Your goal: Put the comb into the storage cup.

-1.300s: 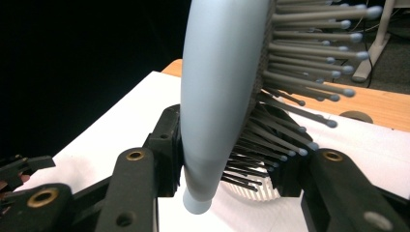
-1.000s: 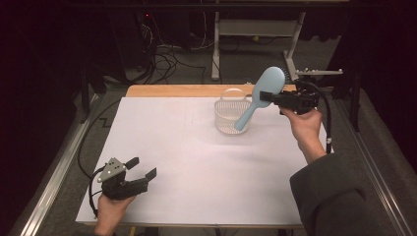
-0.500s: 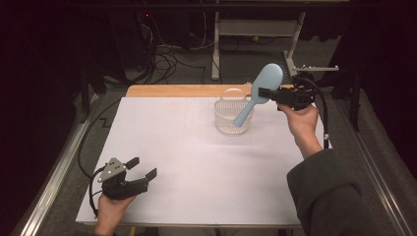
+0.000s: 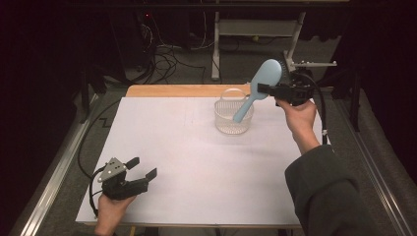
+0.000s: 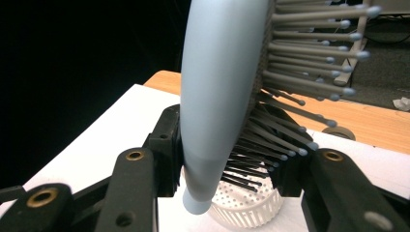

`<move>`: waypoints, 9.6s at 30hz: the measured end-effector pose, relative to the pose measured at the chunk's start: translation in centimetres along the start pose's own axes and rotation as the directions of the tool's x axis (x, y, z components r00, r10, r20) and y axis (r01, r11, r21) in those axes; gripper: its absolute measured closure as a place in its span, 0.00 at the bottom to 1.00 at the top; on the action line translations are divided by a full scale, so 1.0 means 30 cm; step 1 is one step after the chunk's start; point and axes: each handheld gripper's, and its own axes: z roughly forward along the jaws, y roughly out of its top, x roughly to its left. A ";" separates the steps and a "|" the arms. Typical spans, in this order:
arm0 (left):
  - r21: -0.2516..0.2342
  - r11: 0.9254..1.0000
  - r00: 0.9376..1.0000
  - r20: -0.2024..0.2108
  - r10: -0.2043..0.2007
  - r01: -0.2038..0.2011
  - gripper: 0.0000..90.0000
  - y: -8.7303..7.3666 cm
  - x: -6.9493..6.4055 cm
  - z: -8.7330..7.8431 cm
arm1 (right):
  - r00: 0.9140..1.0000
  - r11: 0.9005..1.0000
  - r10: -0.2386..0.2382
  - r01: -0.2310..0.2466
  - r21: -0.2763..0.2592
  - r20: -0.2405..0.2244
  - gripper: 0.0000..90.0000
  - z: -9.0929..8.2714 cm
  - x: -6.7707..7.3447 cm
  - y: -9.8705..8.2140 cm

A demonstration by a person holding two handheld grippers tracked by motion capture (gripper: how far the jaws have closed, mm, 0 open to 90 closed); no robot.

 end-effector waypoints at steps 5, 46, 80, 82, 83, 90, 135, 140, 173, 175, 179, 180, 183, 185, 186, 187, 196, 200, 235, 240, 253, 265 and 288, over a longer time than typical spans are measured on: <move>-0.001 1.000 1.000 0.001 -0.002 0.002 0.22 0.000 0.000 0.001 | 1.000 1.000 -0.014 0.014 -0.006 0.025 0.61 0.011 0.006 0.011; -0.008 1.000 1.000 0.006 0.003 -0.002 0.22 0.001 0.000 -0.006 | 0.994 0.999 -0.032 0.029 0.034 0.107 0.61 0.199 0.033 -0.026; -0.006 1.000 1.000 0.010 0.005 -0.005 0.22 0.001 -0.001 -0.007 | 0.988 0.996 -0.044 0.032 0.085 0.146 0.60 0.290 0.037 -0.076; -0.005 1.000 1.000 0.009 0.006 -0.006 0.22 0.001 -0.001 -0.007 | 0.988 0.996 -0.046 0.033 0.088 0.146 0.59 0.293 0.036 -0.079; -0.005 1.000 1.000 0.008 0.005 -0.005 0.22 0.001 -0.001 -0.007 | 0.988 0.995 -0.046 0.033 0.091 0.146 0.59 0.295 0.036 -0.080; -0.004 1.000 1.000 0.009 0.006 -0.006 0.22 0.000 -0.001 -0.007 | 0.988 0.994 -0.052 0.037 0.105 0.143 0.59 0.308 0.037 -0.094; -0.004 1.000 1.000 0.005 0.009 -0.009 0.22 0.000 -0.006 -0.003 | 0.977 0.987 0.010 -0.044 0.156 0.213 0.44 0.282 -0.067 -0.180; -0.004 1.000 1.000 0.005 0.010 -0.010 0.22 0.000 -0.006 -0.003 | 0.977 0.985 0.019 -0.055 0.163 0.214 0.42 0.282 -0.076 -0.185; -0.004 1.000 1.000 0.005 0.011 -0.011 0.22 0.000 -0.008 -0.003 | 0.983 0.985 -0.020 -0.012 0.174 0.182 0.36 0.235 -0.082 -0.205; -0.005 1.000 1.000 0.005 0.009 -0.009 0.22 0.000 -0.008 -0.002 | 0.983 0.985 -0.021 -0.011 0.173 0.180 0.36 0.231 -0.082 -0.205; -0.004 1.000 1.000 0.005 0.010 -0.010 0.22 0.000 -0.009 -0.002 | 0.981 0.984 -0.049 0.015 0.179 0.189 0.35 0.220 -0.076 -0.204; -0.004 1.000 1.000 0.005 0.011 -0.010 0.22 0.000 -0.009 -0.002 | 0.981 0.984 -0.049 0.016 0.177 0.188 0.35 0.217 -0.076 -0.204; -0.004 1.000 1.000 0.006 0.011 -0.011 0.22 0.000 -0.009 -0.002 | 0.982 0.985 -0.049 0.017 0.173 0.184 0.35 0.210 -0.078 -0.208; -0.005 1.000 1.000 0.006 0.012 -0.012 0.22 0.000 -0.009 -0.002 | 0.982 0.985 -0.050 0.018 0.172 0.184 0.35 0.206 -0.078 -0.209; -0.005 1.000 1.000 0.005 0.011 -0.011 0.22 0.000 -0.009 -0.002 | 0.982 0.985 -0.050 0.018 0.172 0.183 0.35 0.205 -0.078 -0.210; -0.005 1.000 1.000 0.005 0.012 -0.012 0.22 0.000 -0.009 -0.002 | 0.982 0.985 -0.052 0.020 0.171 0.182 0.34 0.203 -0.078 -0.212; -0.006 1.000 1.000 0.005 0.009 -0.009 0.22 0.000 -0.009 -0.001 | 0.979 0.984 -0.075 0.042 0.174 0.189 0.33 0.186 -0.075 -0.221; -0.006 1.000 1.000 0.005 0.008 -0.008 0.22 0.000 -0.009 -0.002 | 0.978 0.984 -0.082 0.049 0.172 0.190 0.32 0.174 -0.075 -0.226; -0.006 1.000 1.000 0.016 0.001 -0.001 0.22 0.004 -0.005 0.003 | 0.982 0.989 -0.109 0.091 0.119 0.156 0.30 0.059 -0.065 -0.269; -0.008 1.000 1.000 0.012 -0.001 0.001 0.22 0.002 -0.006 -0.001 | 0.983 0.989 -0.112 0.096 0.113 0.148 0.30 0.045 -0.065 -0.280; -0.009 1.000 1.000 0.013 0.001 -0.001 0.22 0.004 -0.006 0.000 | 0.982 0.989 -0.127 0.115 0.089 0.138 0.29 0.000 -0.052 -0.297; -0.010 1.000 1.000 0.014 -0.007 0.007 0.22 0.004 -0.002 0.002 | 0.981 0.988 -0.145 0.138 0.062 0.127 0.29 -0.056 -0.041 -0.311; -0.011 1.000 1.000 0.013 -0.009 0.009 0.22 0.005 -0.001 0.000 | 0.982 0.987 -0.158 0.161 -0.015 0.107 0.28 -0.174 -0.021 -0.369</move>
